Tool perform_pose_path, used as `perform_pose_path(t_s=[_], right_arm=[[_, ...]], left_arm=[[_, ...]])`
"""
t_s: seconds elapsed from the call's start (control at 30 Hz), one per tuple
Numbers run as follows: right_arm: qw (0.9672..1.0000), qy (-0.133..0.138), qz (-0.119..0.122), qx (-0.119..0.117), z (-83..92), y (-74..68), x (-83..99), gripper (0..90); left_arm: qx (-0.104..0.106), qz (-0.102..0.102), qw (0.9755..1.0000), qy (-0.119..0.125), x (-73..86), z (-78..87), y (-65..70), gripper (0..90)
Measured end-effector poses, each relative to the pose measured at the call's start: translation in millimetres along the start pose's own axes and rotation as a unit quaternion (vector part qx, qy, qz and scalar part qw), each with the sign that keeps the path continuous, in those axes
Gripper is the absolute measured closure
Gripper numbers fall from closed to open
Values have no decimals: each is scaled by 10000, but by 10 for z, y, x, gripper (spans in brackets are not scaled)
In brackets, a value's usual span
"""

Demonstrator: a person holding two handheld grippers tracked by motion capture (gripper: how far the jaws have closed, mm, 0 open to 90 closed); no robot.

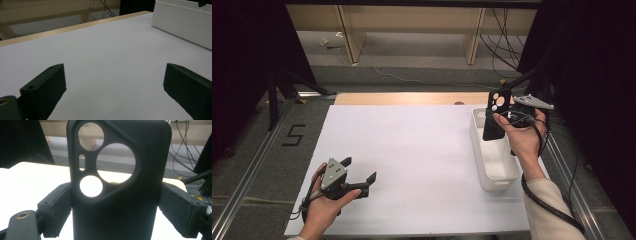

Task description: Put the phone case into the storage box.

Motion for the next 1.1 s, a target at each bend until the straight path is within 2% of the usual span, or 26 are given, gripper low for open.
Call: perform_pose_path(t_s=[1.1], right_arm=[[9999,-108,-17,50,-163,11,-46,159]], left_arm=[[6,-6,10000,-2,4,4,-9,40]])
Point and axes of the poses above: each handheld gripper's, and its own axes: z roughly backward along the jaws, x roughly out of its underside, y roughly to its right, the point moved 1 cm from there along -z, roughly forward along the jaws, and after that the axes turned 13 degrees about -y, right-handed, at the moved point
